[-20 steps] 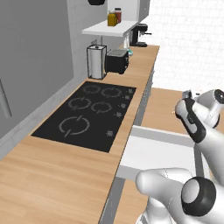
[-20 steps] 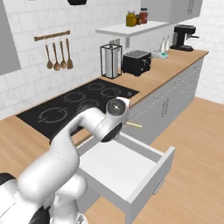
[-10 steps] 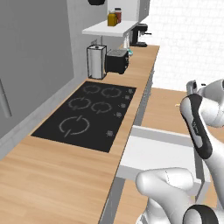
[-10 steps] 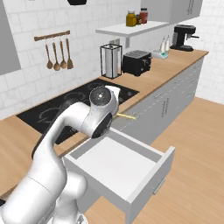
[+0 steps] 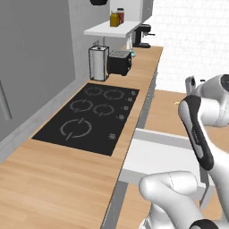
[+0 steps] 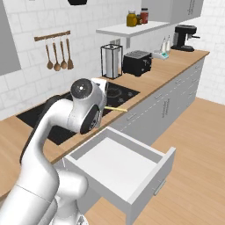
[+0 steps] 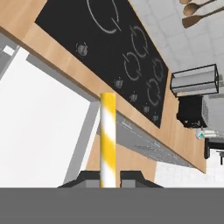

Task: Take a straw from the drawer in front and place it inside the glass cup on the dining counter.

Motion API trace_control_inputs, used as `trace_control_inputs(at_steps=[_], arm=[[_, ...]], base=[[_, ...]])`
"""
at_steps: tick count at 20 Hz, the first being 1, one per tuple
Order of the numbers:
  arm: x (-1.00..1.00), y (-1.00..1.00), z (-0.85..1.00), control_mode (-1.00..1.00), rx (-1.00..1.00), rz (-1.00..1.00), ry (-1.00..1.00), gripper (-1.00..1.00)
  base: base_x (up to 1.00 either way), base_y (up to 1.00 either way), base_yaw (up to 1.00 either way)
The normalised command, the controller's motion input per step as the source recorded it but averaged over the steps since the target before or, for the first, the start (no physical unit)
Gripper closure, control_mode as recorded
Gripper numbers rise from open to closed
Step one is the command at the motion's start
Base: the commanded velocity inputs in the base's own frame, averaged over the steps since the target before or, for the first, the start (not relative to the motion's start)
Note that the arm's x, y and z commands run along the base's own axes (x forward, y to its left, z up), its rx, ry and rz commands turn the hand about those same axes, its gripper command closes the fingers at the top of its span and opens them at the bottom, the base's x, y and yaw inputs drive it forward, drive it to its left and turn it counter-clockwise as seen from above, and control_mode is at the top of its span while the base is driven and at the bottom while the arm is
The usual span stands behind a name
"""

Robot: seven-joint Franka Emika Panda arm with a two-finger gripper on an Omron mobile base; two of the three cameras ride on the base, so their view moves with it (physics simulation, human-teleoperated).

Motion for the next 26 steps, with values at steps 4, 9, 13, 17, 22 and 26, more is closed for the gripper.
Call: trace_control_inputs(at_steps=[4,9,13,17,22,26], arm=[[0.0,0.18,0.0,1.0,-0.04,0.03,0.0,1.0],[0.0,0.0,0.0,1.0,0.0,0.0,0.0,1.0],[0.0,0.0,0.0,1.0,0.0,0.0,0.0,1.0],[0.0,0.0,0.0,1.0,0.0,0.0,0.0,1.0],[0.0,0.0,0.0,1.0,0.0,0.0,0.0,1.0],[0.0,0.0,0.0,1.0,0.0,0.0,0.0,1.0]], base=[[-0.03,0.04,0.01],[-0.51,0.02,-0.08],[-0.65,0.0,-0.38],[-0.56,0.0,-0.55],[-0.43,0.0,-0.69],[-0.33,0.0,-0.75]])
